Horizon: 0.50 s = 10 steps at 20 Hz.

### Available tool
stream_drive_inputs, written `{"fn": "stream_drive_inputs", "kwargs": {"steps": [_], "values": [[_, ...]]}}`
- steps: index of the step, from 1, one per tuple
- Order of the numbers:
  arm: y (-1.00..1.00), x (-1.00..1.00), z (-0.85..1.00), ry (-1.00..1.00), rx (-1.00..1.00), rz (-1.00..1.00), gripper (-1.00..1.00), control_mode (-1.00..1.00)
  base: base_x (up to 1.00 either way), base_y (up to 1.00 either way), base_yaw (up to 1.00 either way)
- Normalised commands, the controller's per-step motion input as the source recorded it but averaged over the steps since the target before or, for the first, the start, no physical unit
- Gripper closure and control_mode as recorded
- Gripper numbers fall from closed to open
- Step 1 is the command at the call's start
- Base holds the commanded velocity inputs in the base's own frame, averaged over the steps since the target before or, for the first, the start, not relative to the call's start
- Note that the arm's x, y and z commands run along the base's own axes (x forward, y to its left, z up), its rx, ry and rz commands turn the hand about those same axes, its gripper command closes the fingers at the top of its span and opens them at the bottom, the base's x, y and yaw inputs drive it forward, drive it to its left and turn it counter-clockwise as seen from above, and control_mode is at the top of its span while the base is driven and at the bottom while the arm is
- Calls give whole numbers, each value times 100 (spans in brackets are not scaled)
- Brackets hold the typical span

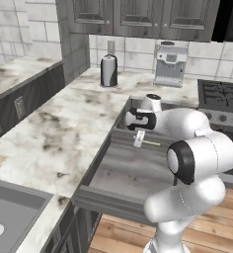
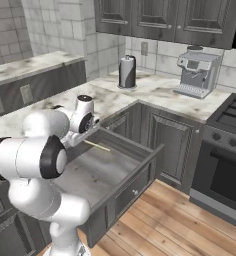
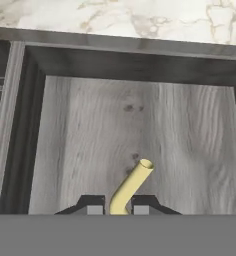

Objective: Take a straw from the drawer in front and place it inside the glass cup on the dining counter.

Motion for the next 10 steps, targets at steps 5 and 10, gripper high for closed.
{"fn": "stream_drive_inputs", "kwargs": {"steps": [5,10], "values": [[0,-37,100,-8,19,0,100,-100,0,0,0],[0,-39,93,-6,24,0,100,-100,0,0,0]]}}
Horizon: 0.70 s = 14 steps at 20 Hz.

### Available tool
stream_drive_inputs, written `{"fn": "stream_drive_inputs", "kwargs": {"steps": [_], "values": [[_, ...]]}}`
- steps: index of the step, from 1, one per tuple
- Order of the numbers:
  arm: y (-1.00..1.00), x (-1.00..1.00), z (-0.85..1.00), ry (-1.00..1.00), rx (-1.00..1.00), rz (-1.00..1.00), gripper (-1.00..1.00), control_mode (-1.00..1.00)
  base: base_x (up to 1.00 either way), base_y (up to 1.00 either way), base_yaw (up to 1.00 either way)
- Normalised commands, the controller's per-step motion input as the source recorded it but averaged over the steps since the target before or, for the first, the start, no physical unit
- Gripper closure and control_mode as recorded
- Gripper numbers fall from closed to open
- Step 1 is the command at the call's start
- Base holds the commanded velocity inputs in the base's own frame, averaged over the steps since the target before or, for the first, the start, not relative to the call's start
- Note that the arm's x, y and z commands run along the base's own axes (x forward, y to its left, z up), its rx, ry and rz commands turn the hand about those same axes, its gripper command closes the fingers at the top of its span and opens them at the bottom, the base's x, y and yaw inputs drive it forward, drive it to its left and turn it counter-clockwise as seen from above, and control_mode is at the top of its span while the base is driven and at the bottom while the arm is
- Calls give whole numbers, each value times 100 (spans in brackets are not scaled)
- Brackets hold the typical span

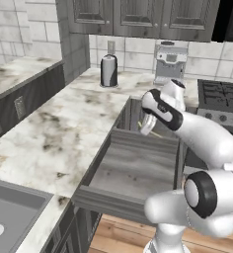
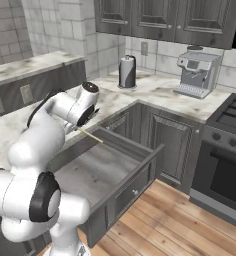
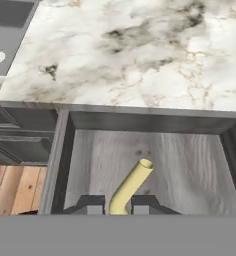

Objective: Take a straw from the drawer in front and place it inside the glass cup on the dining counter.

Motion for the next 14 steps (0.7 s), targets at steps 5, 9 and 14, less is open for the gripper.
{"fn": "stream_drive_inputs", "kwargs": {"steps": [5,9,14], "values": [[0,-35,85,-2,25,0,100,-100,0,0,0],[0,-42,60,0,24,0,100,-100,0,0,0],[0,-40,25,1,24,-3,100,-100,0,0,0]]}}
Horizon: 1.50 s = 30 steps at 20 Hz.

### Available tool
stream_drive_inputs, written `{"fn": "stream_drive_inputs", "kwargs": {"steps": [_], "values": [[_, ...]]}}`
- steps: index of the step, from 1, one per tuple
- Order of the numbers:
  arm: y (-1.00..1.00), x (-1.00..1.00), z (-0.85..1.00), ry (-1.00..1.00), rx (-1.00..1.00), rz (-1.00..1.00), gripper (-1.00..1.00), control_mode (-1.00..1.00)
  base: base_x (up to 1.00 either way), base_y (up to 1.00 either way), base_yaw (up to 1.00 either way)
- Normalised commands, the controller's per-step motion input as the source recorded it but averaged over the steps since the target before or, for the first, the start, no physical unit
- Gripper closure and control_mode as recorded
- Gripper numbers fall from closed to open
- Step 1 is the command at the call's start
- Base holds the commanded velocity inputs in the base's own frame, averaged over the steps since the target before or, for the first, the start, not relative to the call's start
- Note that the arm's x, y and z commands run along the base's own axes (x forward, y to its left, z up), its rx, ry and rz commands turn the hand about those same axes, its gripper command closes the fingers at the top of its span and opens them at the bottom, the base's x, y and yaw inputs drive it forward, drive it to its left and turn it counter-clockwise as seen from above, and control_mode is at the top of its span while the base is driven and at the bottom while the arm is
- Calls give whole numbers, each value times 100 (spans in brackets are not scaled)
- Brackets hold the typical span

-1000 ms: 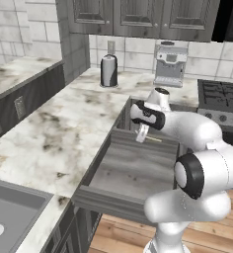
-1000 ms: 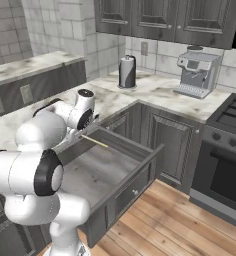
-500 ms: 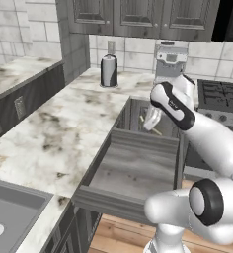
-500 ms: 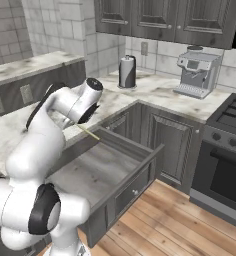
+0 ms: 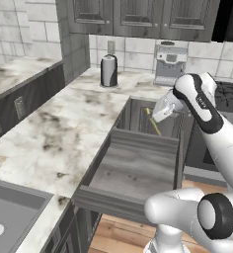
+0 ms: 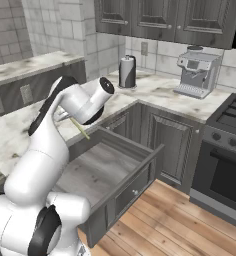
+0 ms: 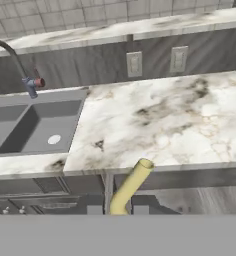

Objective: Take a straw from the drawer in front and place it inside the glass cup on the dining counter.

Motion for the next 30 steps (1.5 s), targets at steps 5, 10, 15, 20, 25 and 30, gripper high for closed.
{"fn": "stream_drive_inputs", "kwargs": {"steps": [5,10,15,20,25,30], "values": [[-3,-21,5,8,24,-3,100,-100,0,0,0],[0,-19,0,9,21,-2,100,-100,0,0,0],[0,-11,0,1,4,-1,100,100,-78,-7,-5],[0,0,0,0,0,0,100,100,-100,-1,-9],[0,0,0,0,0,0,100,100,-99,1,-6],[0,0,0,0,0,0,100,100,-67,41,28]]}}
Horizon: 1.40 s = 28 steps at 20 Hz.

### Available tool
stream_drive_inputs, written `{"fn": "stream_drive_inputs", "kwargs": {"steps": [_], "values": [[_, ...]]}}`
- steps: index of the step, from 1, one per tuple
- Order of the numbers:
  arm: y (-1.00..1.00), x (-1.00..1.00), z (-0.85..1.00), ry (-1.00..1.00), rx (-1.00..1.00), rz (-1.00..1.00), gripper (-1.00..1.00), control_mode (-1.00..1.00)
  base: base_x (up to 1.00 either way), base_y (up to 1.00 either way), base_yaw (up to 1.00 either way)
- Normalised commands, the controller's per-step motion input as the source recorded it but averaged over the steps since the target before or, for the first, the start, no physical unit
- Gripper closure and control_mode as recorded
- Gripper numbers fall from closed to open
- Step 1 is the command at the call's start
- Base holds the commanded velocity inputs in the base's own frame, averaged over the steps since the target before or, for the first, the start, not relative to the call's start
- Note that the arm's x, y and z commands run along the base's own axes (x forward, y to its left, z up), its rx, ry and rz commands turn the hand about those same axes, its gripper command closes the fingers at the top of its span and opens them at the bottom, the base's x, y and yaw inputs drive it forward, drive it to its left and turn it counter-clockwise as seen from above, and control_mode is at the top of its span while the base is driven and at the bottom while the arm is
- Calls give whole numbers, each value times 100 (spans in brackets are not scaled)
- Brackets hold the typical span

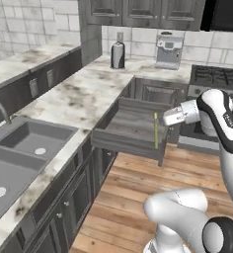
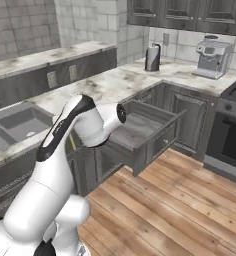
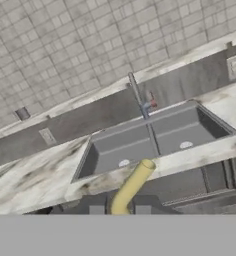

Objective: Take a straw from the drawer in front and place it inside the glass cup on the dining counter.

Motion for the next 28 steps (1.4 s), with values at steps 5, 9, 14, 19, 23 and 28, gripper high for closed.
{"fn": "stream_drive_inputs", "kwargs": {"steps": [5,9,14,19,23,28], "values": [[0,0,0,0,0,0,100,100,-40,52,58],[0,0,0,0,0,0,100,100,-40,50,60],[0,0,0,0,0,0,100,100,-45,54,59],[0,0,0,0,0,0,100,100,-40,53,56],[0,0,0,0,0,0,100,100,-38,77,33],[0,0,0,0,0,0,100,100,-36,96,24]]}}
